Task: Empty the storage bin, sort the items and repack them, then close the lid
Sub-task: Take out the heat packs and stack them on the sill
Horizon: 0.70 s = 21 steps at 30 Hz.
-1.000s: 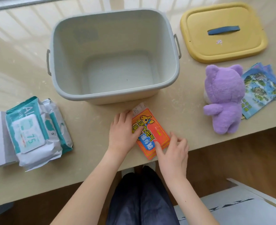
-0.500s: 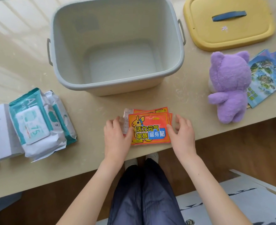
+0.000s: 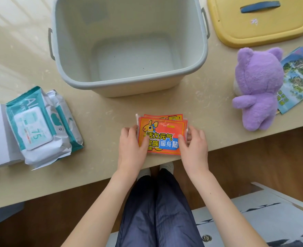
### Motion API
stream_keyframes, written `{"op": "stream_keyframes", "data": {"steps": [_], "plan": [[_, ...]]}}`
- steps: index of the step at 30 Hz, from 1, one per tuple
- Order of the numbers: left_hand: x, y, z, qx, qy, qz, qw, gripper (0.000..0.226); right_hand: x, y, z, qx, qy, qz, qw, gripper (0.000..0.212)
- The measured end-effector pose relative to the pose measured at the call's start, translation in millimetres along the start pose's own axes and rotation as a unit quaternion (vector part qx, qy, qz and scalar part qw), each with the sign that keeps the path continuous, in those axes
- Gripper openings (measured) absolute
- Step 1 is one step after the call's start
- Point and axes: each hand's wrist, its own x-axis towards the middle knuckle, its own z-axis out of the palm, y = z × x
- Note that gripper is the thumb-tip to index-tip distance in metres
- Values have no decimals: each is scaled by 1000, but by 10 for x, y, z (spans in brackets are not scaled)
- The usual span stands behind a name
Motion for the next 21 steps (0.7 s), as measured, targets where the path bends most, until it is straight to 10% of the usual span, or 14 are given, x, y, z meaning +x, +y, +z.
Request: {"op": "stream_keyframes", "data": {"steps": [6, 13, 21], "plan": [[28, -59, -4, -18, 23, 6, 1000, 49, 58, -14, -59, -31, -10, -35, 999, 35], [-194, -228, -52, 81, -32, 159, 983, 104, 414, -177, -79, -134, -50, -208, 968, 48], [-109, -185, 41, 129, 3, 132, 983, 91, 441, -199, 36, -171, -82, -241, 952, 38]]}}
